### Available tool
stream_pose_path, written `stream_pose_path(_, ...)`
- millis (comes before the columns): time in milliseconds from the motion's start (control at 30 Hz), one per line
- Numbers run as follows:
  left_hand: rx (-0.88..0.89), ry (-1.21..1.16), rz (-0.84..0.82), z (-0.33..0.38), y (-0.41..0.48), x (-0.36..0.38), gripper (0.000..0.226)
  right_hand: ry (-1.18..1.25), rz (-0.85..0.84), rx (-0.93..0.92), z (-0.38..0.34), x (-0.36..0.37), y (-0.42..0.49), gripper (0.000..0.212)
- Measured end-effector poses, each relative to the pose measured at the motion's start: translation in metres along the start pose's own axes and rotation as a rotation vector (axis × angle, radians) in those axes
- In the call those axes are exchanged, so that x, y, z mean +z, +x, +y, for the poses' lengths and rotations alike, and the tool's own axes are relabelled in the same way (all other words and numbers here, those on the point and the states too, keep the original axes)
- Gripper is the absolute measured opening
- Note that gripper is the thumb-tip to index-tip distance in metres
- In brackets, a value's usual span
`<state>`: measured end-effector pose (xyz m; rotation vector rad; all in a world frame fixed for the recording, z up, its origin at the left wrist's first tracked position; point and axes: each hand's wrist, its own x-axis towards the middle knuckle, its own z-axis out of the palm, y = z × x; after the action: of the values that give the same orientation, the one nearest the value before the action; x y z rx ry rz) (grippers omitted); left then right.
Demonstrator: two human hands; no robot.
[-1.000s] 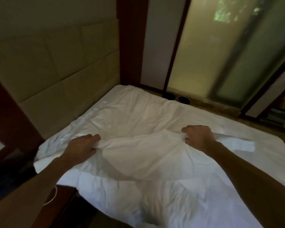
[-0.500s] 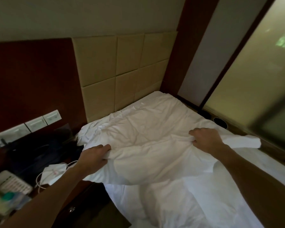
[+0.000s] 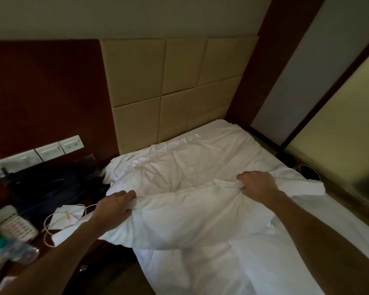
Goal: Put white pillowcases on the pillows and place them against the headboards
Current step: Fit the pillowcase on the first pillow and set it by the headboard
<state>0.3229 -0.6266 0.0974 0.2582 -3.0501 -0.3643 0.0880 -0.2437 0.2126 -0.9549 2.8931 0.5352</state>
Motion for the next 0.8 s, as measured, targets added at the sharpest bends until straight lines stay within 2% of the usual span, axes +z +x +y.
stream_pose_path(100,-0.009,0.031,0.037,0.011,0.014,0.016,0.039,0.037,-0.039,-0.034,0.016,0.019,0.025,0.03)
stream_pose_path(267,-0.1,0.053,-0.014,0.023,0.025,0.04,0.047,0.075,-0.068,-0.132,0.033,0.047,0.069,0.021)
stream_pose_path(467,-0.227,-0.03,-0.06,0.025,0.012,0.058,0.06,0.106,-0.078,-0.298,0.045,0.067,0.116,0.043)
stream_pose_path(600,-0.255,-0.04,-0.031,0.027,-0.001,0.062,0.053,0.208,-0.171,-0.384,0.049,0.07,0.138,0.057)
stream_pose_path(700,-0.285,0.02,-0.045,0.019,-0.011,0.064,0.045,0.284,-0.212,-0.424,0.046,0.066,0.148,0.06)
stream_pose_path(800,-0.315,0.024,-0.102,0.01,-0.02,0.07,0.051,0.267,-0.221,-0.453,0.037,0.062,0.153,0.053)
